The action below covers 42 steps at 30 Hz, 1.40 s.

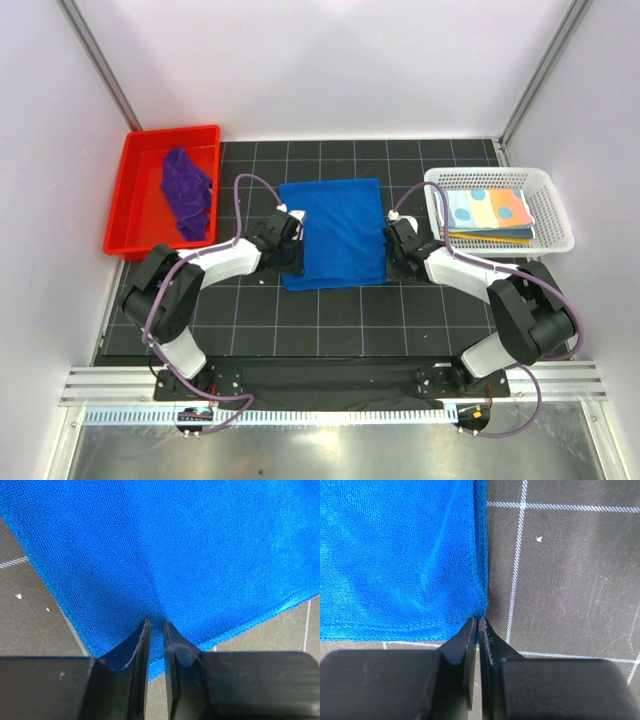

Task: Fold and stack the towels
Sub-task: Fold the towel

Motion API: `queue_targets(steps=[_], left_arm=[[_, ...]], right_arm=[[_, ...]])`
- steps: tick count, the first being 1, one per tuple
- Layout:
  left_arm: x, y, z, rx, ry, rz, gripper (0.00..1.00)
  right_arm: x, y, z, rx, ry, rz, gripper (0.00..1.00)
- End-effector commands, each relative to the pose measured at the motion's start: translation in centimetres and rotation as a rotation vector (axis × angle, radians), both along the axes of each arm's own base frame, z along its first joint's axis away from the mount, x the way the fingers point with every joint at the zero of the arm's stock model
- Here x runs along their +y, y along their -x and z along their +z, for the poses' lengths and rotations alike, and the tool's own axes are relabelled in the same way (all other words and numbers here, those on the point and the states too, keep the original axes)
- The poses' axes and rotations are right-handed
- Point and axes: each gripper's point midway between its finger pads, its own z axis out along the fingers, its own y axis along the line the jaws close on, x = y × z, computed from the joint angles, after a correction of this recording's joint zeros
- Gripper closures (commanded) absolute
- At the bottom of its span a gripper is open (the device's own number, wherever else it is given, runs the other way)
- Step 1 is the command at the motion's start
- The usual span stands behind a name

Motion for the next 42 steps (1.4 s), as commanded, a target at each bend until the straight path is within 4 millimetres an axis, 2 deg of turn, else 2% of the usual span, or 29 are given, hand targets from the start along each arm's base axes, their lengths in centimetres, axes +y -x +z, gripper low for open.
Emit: queue_targets(steps=[1,10,15,18,19,22,30,33,38,42], left_arm=[[3.4,1.7,-2.1,0.054,-0.151,0.038,0.80],[5.4,2.9,-0.6,0.045,-0.200,0.082,0.80],[5.3,4.1,-0.7,0.074,-0.174,0.064,0.81],[5.1,4.2,-0.4,0.067,-0.156,0.053,0.79],[4.8,4.0,-0.3,0.062,-0.143,0.048,0.78],[3.2,3.8,0.4,0.066,-0.074,0.020,0.77],[1.5,2.7,3.1,0.017,-0.018,0.004,0.74],[1.4,2.5,3.8,0.005,-0.013,-0.001,0.74],[1.0,1.8,4.9,-0.016,-0.001,-0.003,0.74],[0.9,1.7,5.1,-0.019,-0.002,-0.011,0.74]], right_arm=[[0.1,0.8,0.2,0.014,-0.013,0.006,0.90],[-0.9,2.4,1.4,0.027,0.000,0.003,0.93],[-0.7,3.4,1.3,0.044,-0.031,0.021,0.93],[-0.1,3.7,2.0,0.031,-0.078,0.026,0.84],[0.0,3.7,2.2,0.026,-0.082,0.026,0.77],[-0.1,3.5,3.0,0.008,-0.084,0.023,0.65],[-0.1,2.1,5.9,-0.094,-0.108,-0.019,0.63],[0.2,2.0,5.8,-0.095,-0.125,-0.015,0.62],[1.6,1.4,4.4,-0.066,-0.138,0.000,0.63],[2.3,0.8,3.5,-0.049,-0.127,0.008,0.64]])
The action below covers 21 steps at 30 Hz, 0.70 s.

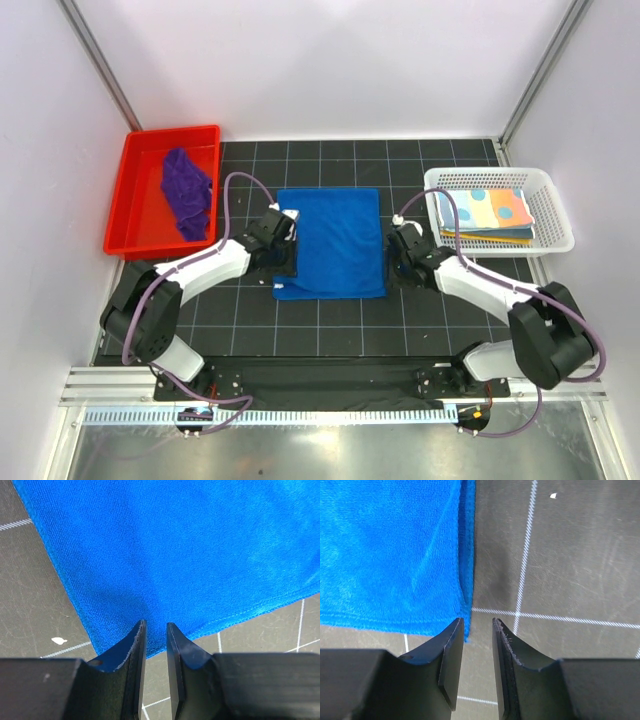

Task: Fold and stack the towels
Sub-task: Fold the towel

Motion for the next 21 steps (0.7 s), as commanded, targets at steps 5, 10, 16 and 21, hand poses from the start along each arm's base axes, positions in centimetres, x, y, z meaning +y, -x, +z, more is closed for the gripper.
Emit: queue_targets(steps=[5,10,16,21], left_arm=[[-0.7,-0.2,1.2,-0.017,0.024,-0.020,0.74],[-0.3,0.2,0.9,-0.014,0.016,-0.021,0.74],[-0.1,0.5,0.5,-0.008,0.012,-0.024,0.74],[-0.1,0.7,0.1,-0.001,0.009,-0.027,0.75]], right_arm=[[2.7,-2.1,0.8,-0.056,-0.037,0.012,0.64],[3.3,-2.2,0.4,-0.059,-0.026,0.020,0.64],[2.7,-2.4,-0.4,-0.053,0.022,-0.001,0.64],[2.7,-2.4,-0.6,-0.053,0.024,-0.005,0.66]])
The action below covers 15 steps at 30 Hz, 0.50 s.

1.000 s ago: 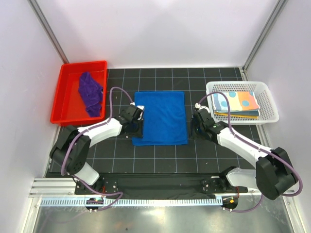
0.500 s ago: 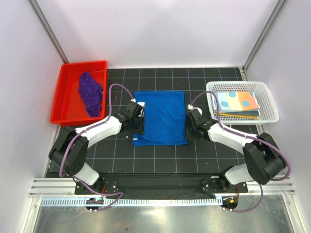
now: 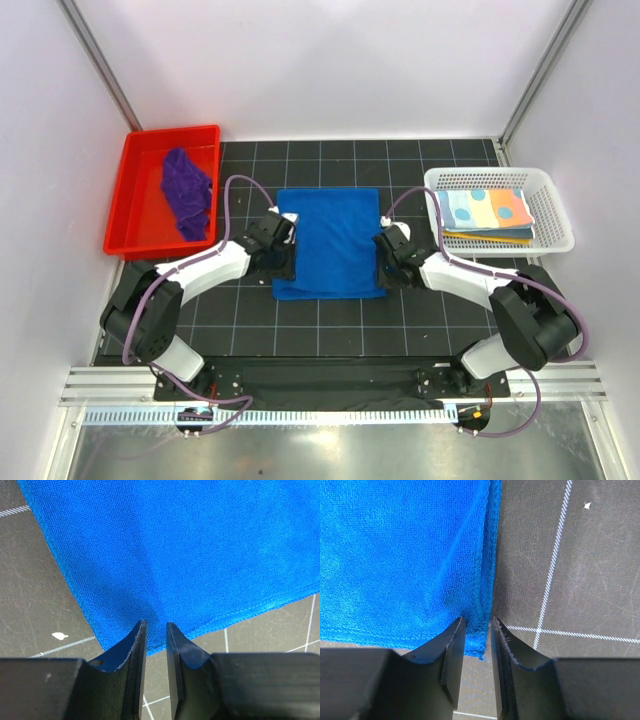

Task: Fold and stack the towels
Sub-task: Fold the towel

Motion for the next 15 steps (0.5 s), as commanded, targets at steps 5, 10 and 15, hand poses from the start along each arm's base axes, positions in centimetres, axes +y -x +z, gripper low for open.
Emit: queue_targets(steps=[5,10,15], left_arm=[[-0.2,0.4,0.3,-0.014,0.018,-0.020,0.75],[-0.1,0.5,0.1,-0.012,0.016,-0.018,0.75],[0.1,0.6,0.0,-0.012,0.010,-0.017,0.75]], right_arm=[[1.0,-1.8,1.3,-0.070,-0.032,-0.022,0.77],[1.1,-1.5,1.5,-0.067,-0.038,-0.014,0.85],[0.7,-1.3,2.7,-0.085,-0.035,-0.015,0.92]])
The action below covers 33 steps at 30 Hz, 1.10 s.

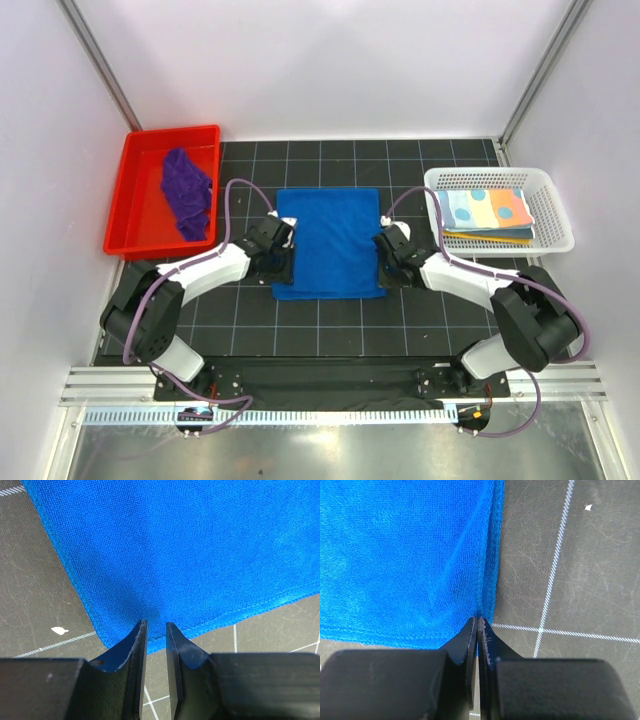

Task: Fold and stack the towels
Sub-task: Fold the towel

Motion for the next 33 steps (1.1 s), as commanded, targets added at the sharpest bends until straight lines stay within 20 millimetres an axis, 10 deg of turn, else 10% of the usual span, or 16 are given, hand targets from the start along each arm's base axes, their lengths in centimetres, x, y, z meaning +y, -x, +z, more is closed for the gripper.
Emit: queue_targets(steps=[1,24,33], left_arm=[[-0.4,-0.1,0.9,-0.035,0.027,-0.016,0.75],[-0.4,-0.3,1.0,-0.036,0.020,-0.014,0.77],[-0.5,-2.3,3.4,-0.110,0.010,0.009,0.72]], right_arm=[[0.4,-1.0,2.7,-0.078,-0.026,-0.008,0.93],[-1.5,2.4,0.9,-0.021,0.012,0.000,0.96],[-0.9,0.6,4.1,-0.094,0.004,0.006,0.59]])
